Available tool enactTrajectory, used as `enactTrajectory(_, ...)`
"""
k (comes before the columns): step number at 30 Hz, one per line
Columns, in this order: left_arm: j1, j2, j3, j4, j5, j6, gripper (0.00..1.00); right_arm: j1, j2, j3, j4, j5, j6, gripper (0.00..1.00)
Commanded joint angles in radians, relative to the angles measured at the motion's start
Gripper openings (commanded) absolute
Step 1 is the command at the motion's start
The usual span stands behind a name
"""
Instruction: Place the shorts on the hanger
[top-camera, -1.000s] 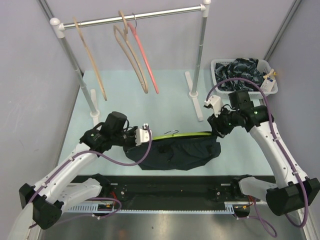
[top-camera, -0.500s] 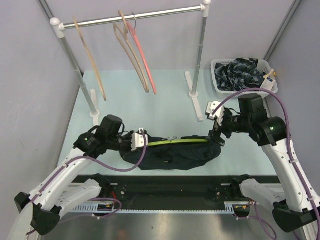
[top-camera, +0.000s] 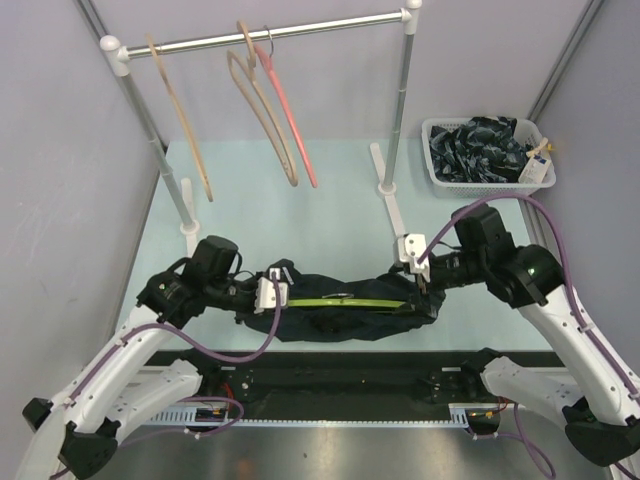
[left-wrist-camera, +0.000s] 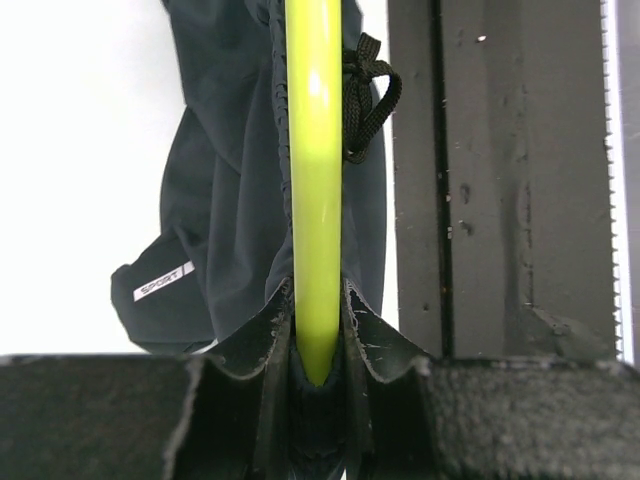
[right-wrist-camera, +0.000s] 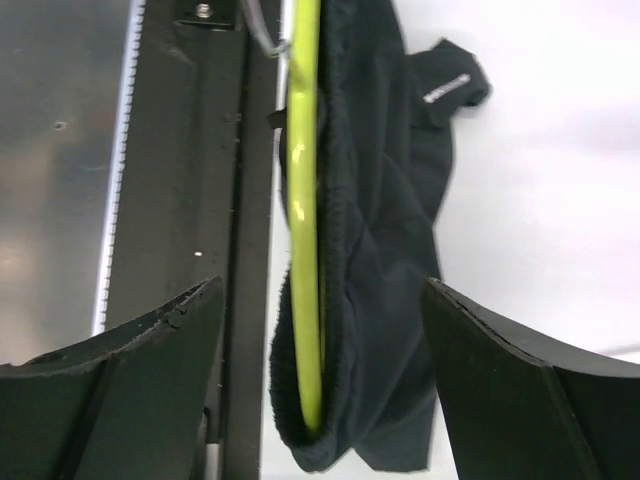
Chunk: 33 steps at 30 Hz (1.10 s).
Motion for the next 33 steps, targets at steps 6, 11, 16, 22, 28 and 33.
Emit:
enactTrajectory(6,0.008,-0.027,0.055,0.02,0.128,0.042,0.0,0.084,-0.06,-0.135,0.095,0.047,0.066,0.8)
enactTrajectory(11,0.008,-0.035,0.064,0.038,0.137,0.014,0.0,0.104,-0.058,-0.194,0.143,0.067,0.136,0.63)
enactTrajectory(16,0.008,-0.041,0.072,0.066,0.146,-0.029,0.0,0.112,-0.074,-0.211,0.198,0.135,0.225,0.21)
enactTrajectory(22,0.006,-0.048,0.068,0.14,0.08,-0.139,0.26,0.106,-0.144,-0.199,0.21,0.247,0.369,0.0)
enactTrajectory(28,0.017,-0.061,0.114,0.198,-0.063,-0.262,0.91,0.09,-0.183,-0.165,0.153,0.368,0.516,0.0)
enactTrajectory(33,0.042,-0.088,0.174,0.245,-0.116,-0.337,1.0,-0.005,-0.151,-0.11,0.088,0.439,0.589,0.0)
